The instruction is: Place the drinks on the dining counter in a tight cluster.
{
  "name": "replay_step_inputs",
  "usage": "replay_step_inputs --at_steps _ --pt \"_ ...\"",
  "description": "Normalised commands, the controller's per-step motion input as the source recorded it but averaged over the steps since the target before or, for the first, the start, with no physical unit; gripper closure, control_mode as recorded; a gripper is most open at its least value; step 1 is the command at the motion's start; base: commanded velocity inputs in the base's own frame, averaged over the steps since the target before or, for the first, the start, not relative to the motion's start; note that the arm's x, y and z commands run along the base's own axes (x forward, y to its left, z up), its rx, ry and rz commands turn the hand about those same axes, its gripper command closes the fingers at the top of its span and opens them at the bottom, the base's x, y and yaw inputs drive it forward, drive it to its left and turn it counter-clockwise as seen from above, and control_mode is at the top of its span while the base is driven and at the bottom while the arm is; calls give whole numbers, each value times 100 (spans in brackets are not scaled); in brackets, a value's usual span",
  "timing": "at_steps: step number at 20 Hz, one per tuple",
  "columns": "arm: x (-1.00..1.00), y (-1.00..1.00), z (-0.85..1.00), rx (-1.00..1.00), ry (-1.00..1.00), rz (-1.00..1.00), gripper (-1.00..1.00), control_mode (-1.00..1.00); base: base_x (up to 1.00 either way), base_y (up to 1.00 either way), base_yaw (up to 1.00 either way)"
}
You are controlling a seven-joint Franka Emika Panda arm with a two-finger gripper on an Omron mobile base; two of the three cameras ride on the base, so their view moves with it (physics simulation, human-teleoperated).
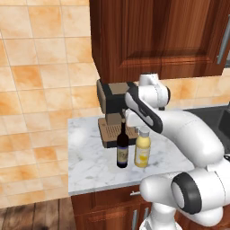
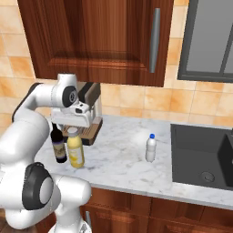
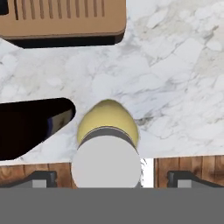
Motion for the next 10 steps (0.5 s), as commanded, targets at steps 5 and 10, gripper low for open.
replay_step_inputs --at_steps 5,10 --pt "6 0 -9 0 6 0 -100 -100 0 0 0" --pt "0 2 -22 0 3 0 -100 -100 0 0 0"
